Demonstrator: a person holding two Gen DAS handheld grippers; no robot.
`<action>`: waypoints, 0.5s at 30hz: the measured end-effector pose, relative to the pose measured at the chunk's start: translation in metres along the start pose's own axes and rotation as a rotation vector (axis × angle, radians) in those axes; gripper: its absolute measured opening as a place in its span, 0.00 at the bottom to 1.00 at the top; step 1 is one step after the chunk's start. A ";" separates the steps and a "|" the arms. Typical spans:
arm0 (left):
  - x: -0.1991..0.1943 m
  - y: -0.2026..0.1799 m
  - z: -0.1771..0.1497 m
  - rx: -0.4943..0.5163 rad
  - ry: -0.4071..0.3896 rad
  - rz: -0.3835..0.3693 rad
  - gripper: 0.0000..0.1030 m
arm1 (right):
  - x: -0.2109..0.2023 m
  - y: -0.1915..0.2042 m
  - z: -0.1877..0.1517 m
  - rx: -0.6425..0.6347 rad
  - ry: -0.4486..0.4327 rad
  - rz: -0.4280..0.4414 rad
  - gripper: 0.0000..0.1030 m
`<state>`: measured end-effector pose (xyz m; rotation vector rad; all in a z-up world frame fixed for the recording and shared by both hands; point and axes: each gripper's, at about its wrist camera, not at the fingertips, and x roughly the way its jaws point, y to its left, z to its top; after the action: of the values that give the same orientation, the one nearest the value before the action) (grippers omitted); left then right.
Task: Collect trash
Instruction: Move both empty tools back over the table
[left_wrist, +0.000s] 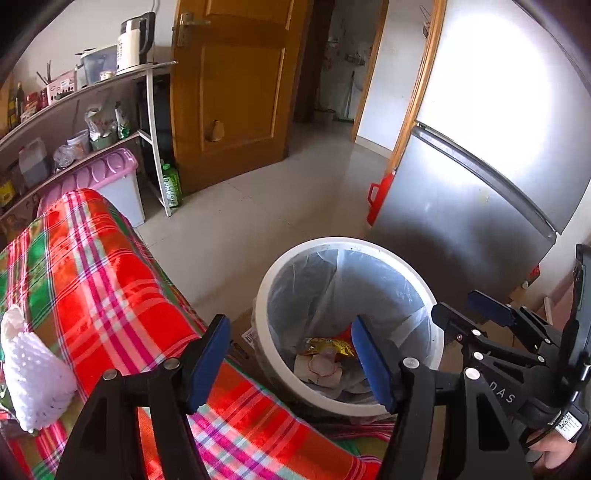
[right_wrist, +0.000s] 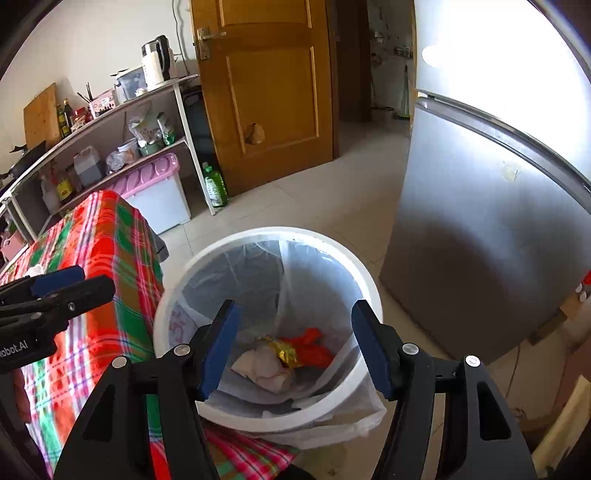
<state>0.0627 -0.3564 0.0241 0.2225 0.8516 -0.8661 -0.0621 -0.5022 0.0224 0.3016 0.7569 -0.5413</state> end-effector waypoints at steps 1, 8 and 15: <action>-0.004 0.003 -0.001 -0.007 -0.005 0.006 0.66 | -0.003 0.002 0.001 -0.001 -0.007 0.003 0.62; -0.032 0.026 -0.014 -0.058 -0.035 0.040 0.66 | -0.019 0.026 0.001 -0.033 -0.042 0.046 0.62; -0.061 0.056 -0.029 -0.110 -0.070 0.089 0.66 | -0.027 0.068 -0.002 -0.098 -0.053 0.115 0.62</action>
<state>0.0668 -0.2700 0.0413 0.1326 0.8157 -0.7378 -0.0410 -0.4355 0.0446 0.2376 0.7076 -0.4010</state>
